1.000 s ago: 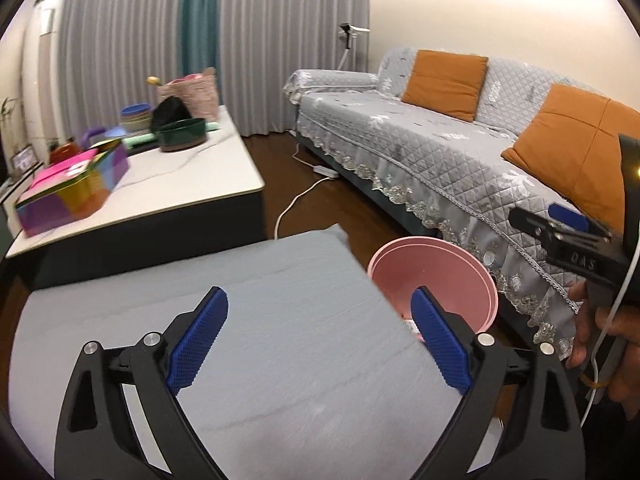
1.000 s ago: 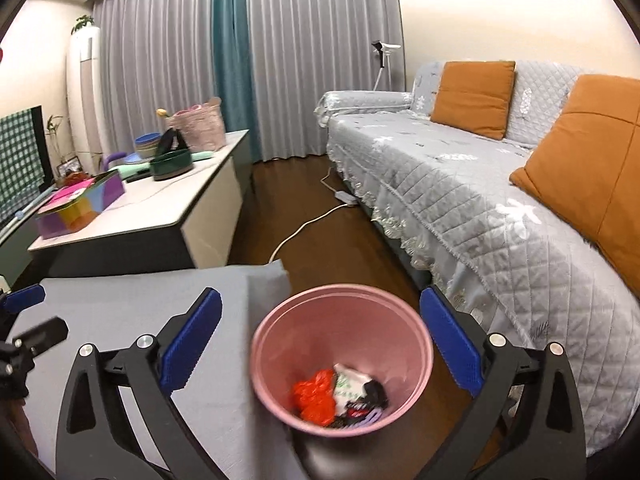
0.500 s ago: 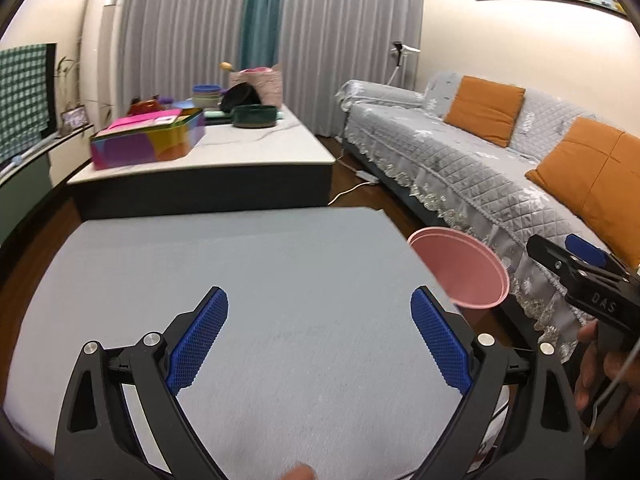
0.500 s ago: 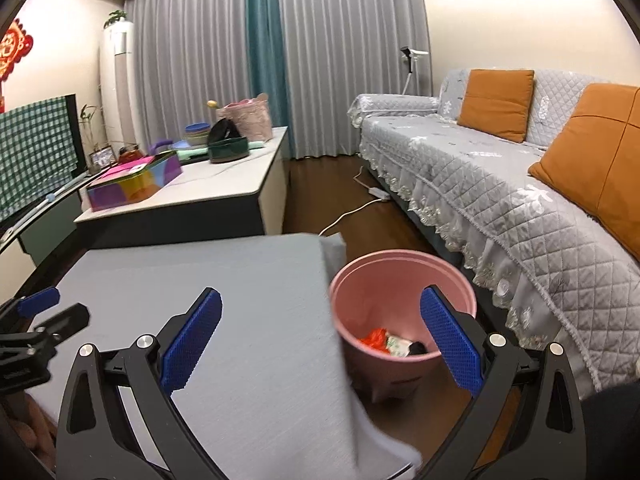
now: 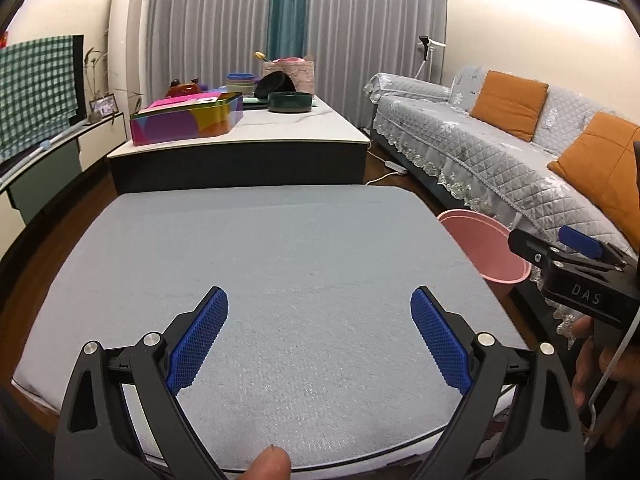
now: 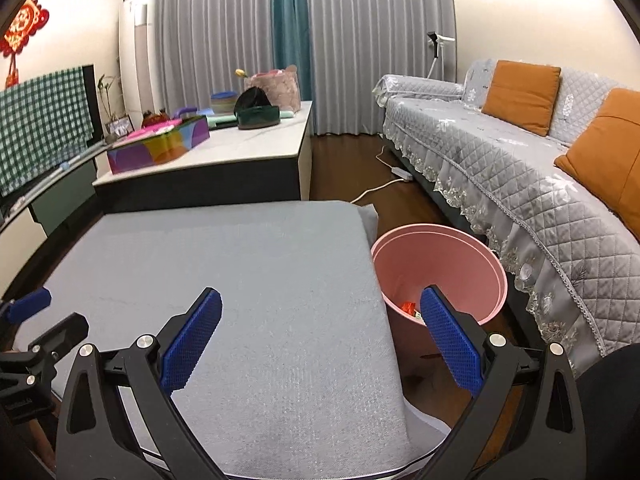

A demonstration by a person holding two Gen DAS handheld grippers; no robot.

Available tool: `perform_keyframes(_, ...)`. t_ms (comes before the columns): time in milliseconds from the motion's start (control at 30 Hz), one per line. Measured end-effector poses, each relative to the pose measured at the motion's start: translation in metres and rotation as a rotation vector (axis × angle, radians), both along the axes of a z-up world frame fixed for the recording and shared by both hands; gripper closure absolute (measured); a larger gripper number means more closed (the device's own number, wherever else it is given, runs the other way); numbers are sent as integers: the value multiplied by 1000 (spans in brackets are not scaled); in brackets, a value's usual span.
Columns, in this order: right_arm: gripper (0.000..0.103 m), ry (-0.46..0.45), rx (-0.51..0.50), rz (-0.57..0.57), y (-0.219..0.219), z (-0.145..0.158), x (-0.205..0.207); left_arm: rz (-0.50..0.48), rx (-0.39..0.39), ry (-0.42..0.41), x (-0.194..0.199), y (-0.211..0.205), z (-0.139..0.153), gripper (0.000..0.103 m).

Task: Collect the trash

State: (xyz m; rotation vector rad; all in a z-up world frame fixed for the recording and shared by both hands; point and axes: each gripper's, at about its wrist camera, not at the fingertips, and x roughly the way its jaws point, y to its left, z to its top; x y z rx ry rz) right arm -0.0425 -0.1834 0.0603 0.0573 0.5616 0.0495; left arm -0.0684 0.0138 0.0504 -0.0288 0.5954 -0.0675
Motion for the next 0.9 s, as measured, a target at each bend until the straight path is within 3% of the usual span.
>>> perform_keyframes(900, 5, 25, -9, -16, 1, -7, 5, 50, 8, 17, 8, -4, -10, 13)
